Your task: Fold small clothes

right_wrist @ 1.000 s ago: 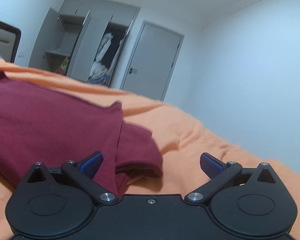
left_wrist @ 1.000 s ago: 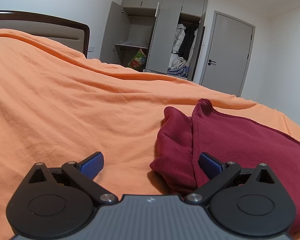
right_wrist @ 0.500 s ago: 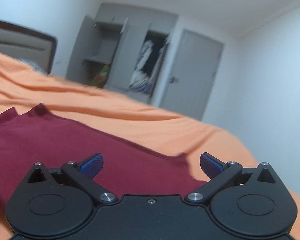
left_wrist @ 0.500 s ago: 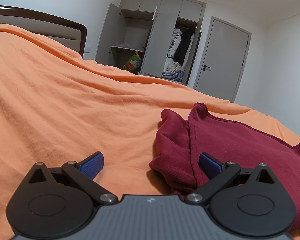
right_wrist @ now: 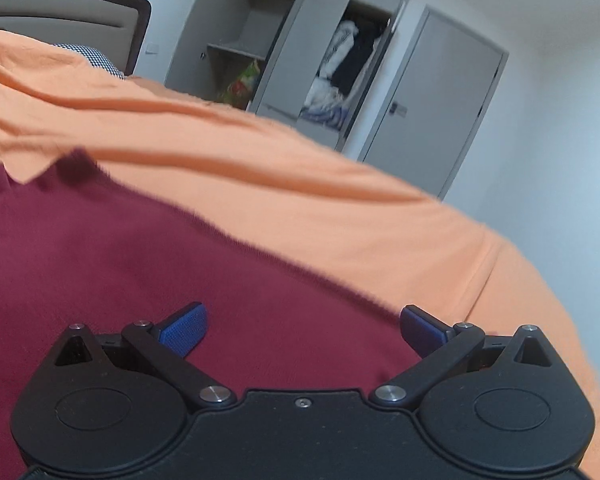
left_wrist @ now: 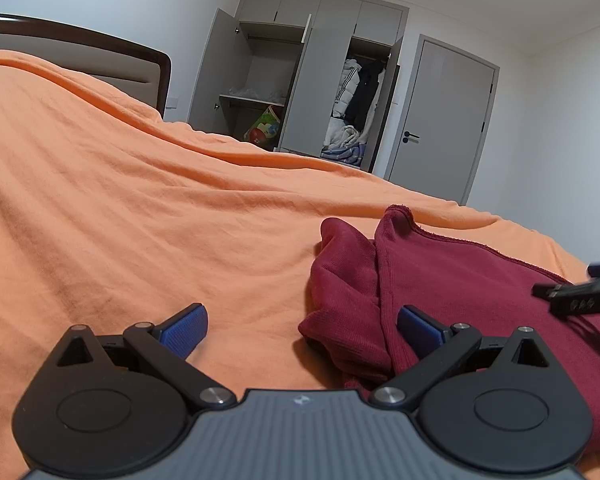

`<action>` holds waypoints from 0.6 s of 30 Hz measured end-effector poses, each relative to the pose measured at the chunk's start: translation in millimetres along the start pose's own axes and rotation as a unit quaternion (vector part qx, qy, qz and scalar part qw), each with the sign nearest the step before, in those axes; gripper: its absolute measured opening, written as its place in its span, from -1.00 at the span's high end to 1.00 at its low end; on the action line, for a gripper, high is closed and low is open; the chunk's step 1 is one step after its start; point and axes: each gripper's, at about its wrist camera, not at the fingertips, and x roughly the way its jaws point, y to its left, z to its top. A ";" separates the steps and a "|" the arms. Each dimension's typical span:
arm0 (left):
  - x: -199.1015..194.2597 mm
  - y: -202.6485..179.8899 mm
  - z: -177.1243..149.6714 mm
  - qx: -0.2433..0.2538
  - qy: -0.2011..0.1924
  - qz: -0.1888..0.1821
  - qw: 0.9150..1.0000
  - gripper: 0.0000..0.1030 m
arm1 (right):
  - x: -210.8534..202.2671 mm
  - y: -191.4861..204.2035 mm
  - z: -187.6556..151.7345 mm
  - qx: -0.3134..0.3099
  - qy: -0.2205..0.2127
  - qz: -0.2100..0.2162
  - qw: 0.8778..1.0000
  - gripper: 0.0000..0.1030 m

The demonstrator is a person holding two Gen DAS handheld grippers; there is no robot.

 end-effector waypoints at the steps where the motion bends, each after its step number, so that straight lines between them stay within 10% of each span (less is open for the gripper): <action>1: 0.2 -0.2 0.0 0.001 0.000 0.000 1.000 -0.99 | 3.1 0.4 -4.8 0.007 -0.001 0.004 1.000 -0.99; 18: 2.1 0.1 0.6 0.007 0.000 0.003 1.000 -0.99 | -22.6 1.9 -15.6 0.031 -0.006 0.018 0.999 -0.99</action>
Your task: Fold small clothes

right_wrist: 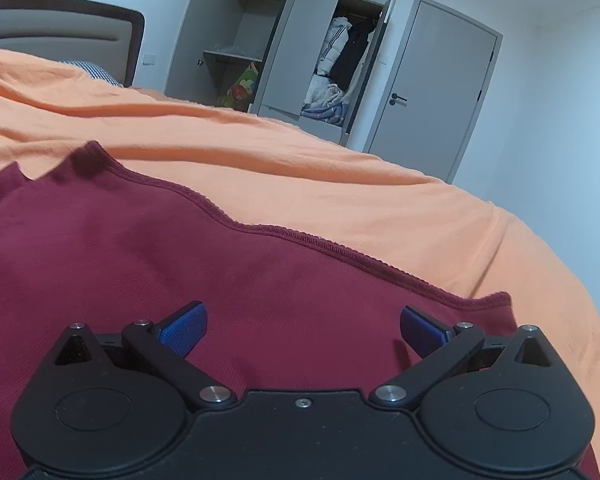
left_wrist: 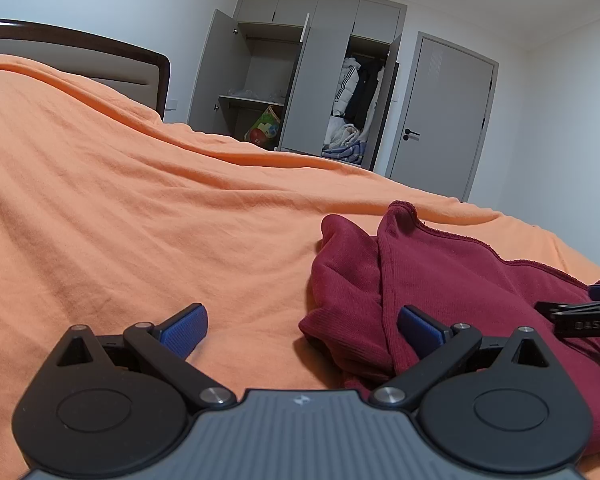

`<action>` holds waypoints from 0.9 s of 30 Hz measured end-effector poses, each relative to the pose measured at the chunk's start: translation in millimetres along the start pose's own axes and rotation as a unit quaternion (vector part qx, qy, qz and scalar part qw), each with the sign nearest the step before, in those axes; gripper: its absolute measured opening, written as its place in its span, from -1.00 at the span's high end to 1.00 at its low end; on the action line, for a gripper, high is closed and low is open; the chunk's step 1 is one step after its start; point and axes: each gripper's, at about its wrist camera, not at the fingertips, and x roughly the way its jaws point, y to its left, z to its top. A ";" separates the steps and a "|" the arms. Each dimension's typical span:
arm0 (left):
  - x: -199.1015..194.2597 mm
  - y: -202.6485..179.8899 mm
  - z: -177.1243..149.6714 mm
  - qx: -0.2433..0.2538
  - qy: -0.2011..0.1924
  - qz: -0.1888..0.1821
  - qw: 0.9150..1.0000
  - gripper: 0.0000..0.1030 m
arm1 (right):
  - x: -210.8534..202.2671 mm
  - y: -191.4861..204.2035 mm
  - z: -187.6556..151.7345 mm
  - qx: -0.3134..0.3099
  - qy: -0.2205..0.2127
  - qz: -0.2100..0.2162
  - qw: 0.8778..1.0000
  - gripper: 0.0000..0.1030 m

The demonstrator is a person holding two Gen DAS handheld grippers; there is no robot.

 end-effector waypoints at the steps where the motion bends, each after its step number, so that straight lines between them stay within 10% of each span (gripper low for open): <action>1: -0.2 0.0 -0.1 0.000 0.000 0.000 1.000 -0.99 | -5.8 0.5 -0.8 0.001 0.000 0.004 1.000 -0.99; 27: -41.4 -0.7 15.5 -0.083 -0.003 0.011 0.996 -0.99 | -85.9 6.6 -56.9 0.041 -0.049 0.032 0.997 -0.99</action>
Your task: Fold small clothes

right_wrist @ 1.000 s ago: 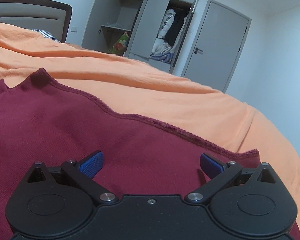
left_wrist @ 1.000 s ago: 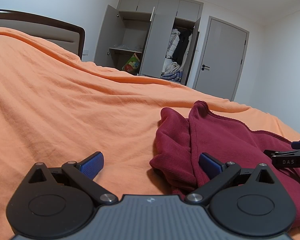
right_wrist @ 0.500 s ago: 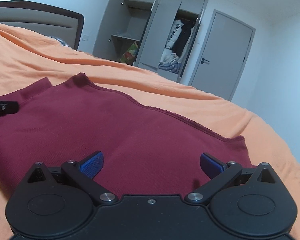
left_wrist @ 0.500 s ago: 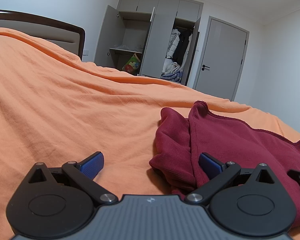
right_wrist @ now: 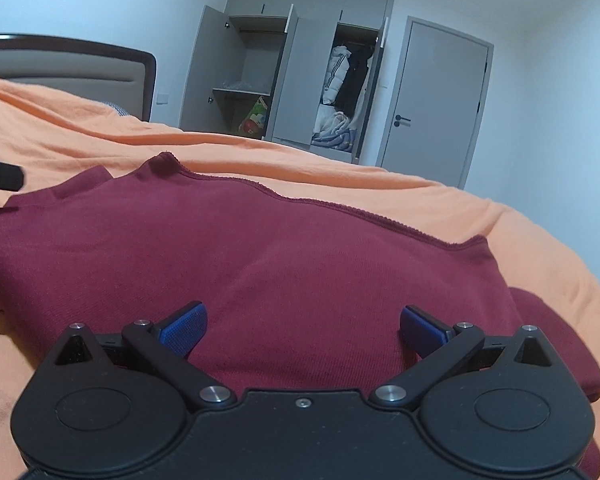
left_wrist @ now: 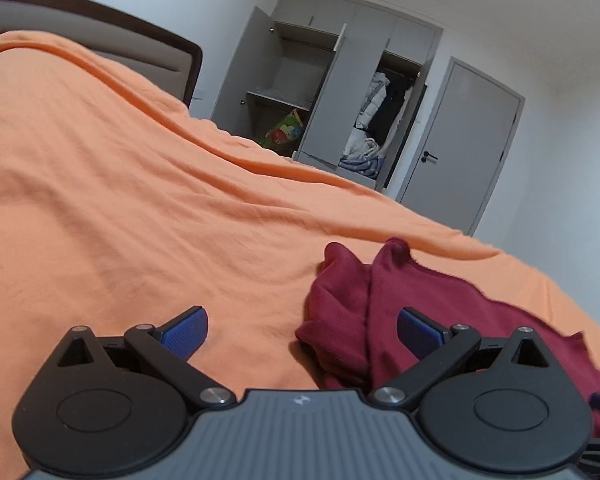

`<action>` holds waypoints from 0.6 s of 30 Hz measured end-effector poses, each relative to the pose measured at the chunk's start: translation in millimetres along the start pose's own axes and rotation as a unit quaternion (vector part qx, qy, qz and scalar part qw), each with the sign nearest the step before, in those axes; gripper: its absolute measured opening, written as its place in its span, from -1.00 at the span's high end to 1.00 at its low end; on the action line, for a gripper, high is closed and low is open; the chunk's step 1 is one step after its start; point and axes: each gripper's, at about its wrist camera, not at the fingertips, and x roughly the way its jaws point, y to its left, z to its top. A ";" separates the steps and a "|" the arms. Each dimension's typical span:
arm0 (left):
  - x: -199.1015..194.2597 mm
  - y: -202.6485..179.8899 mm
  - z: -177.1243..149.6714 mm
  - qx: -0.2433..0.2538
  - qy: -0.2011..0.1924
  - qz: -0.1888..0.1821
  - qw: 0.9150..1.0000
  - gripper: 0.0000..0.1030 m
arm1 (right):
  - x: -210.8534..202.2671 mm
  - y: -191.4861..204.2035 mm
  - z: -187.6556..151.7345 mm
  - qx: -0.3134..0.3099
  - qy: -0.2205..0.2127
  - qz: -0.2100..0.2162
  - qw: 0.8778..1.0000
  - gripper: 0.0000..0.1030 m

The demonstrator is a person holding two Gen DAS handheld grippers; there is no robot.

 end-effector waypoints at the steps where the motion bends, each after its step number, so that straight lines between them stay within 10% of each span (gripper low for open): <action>1: -6.1 -1.3 -0.9 -0.006 0.002 0.003 1.000 -0.99 | 1.3 -1.6 0.1 0.005 0.001 0.003 1.000 -0.99; 18: -27.1 -20.6 -24.7 -0.022 0.044 0.003 0.999 -0.99 | 1.0 -4.9 -4.5 0.021 -0.007 0.011 1.000 -0.99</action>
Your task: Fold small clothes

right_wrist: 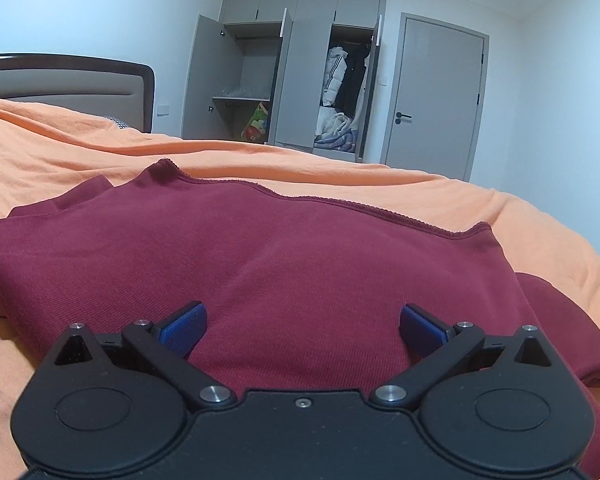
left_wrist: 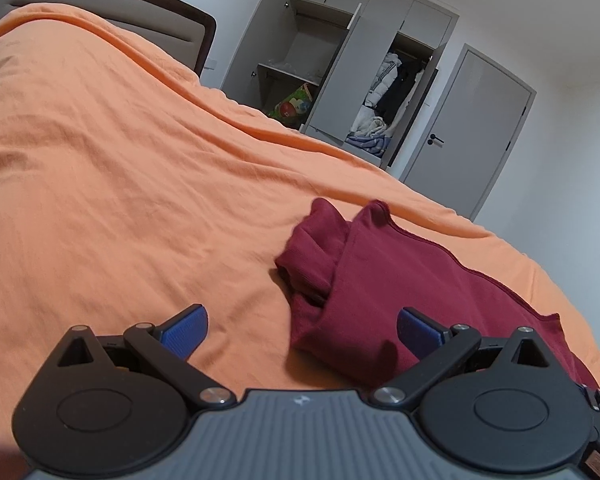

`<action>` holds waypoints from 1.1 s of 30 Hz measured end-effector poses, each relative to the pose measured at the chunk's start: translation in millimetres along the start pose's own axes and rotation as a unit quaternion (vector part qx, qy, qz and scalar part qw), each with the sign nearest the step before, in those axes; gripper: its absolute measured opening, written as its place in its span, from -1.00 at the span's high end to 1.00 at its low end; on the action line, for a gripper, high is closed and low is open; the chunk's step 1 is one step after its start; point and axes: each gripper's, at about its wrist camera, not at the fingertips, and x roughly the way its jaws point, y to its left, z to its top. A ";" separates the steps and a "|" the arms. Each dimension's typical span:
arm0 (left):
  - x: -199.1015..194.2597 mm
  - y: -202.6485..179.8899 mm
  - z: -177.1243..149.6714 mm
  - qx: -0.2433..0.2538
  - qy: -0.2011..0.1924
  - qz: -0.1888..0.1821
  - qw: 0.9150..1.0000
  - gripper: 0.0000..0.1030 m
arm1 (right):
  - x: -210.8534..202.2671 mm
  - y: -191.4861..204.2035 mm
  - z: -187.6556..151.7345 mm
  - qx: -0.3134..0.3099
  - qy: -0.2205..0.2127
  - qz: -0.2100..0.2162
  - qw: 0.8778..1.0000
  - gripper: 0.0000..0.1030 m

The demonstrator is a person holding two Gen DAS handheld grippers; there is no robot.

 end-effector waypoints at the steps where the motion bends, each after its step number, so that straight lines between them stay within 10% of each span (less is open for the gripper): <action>1: -0.4 -2.4 -1.7 0.001 0.004 -0.003 1.000 -0.99 | -0.2 0.1 -0.2 0.000 0.000 0.000 1.000 -0.99; 11: 5.8 -10.5 -6.8 -0.053 0.044 -0.045 0.997 -0.99 | -1.6 -2.9 -1.3 0.008 -0.004 0.005 1.000 -0.99; 33: 15.8 -31.0 -11.3 -0.040 0.087 0.007 0.995 -0.99 | -26.3 13.6 -16.9 -0.044 -0.034 0.002 0.998 -0.99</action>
